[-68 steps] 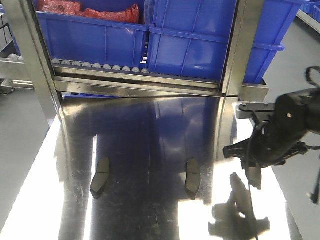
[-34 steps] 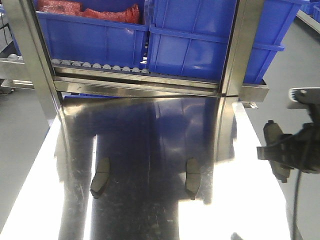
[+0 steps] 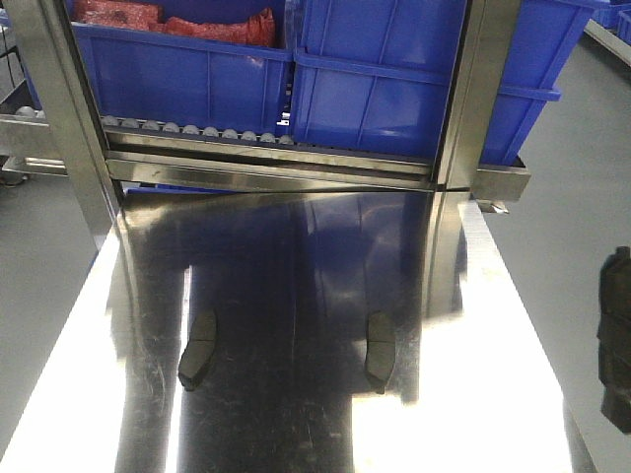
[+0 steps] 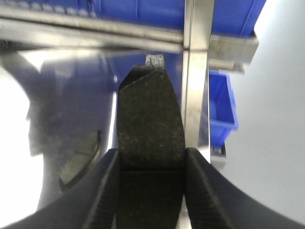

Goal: Move and align brake pads A on conveyor
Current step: 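Turn the base away from the table holding both pads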

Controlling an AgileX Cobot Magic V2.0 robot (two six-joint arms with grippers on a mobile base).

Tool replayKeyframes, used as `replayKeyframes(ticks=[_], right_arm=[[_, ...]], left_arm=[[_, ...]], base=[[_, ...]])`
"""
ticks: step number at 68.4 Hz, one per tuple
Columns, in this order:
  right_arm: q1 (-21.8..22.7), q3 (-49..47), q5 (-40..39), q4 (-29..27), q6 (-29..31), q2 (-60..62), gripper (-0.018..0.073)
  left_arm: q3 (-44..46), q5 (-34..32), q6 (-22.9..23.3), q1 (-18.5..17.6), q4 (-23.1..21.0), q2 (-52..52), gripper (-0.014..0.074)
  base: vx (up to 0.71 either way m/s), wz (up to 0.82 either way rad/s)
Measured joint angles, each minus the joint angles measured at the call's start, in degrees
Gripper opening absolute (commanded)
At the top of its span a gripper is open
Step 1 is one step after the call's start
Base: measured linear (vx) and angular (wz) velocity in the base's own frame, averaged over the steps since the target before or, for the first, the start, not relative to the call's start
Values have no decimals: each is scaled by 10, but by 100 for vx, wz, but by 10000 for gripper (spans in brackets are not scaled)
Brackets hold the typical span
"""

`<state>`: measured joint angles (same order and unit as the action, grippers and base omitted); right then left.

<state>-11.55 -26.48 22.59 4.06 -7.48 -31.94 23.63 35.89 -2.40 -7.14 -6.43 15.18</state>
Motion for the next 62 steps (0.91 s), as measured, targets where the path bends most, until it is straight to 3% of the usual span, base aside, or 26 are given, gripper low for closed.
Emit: replayKeyframes(ticks=[16, 62], right_arm=[[0, 14, 0, 0, 0, 58, -8], [0, 14, 4, 0, 0, 62, -8]], left_arm=[[0, 0, 0, 0, 0, 0, -6], [0, 0, 0, 0, -1, 0, -6]], base=[[0, 0], [0, 1]])
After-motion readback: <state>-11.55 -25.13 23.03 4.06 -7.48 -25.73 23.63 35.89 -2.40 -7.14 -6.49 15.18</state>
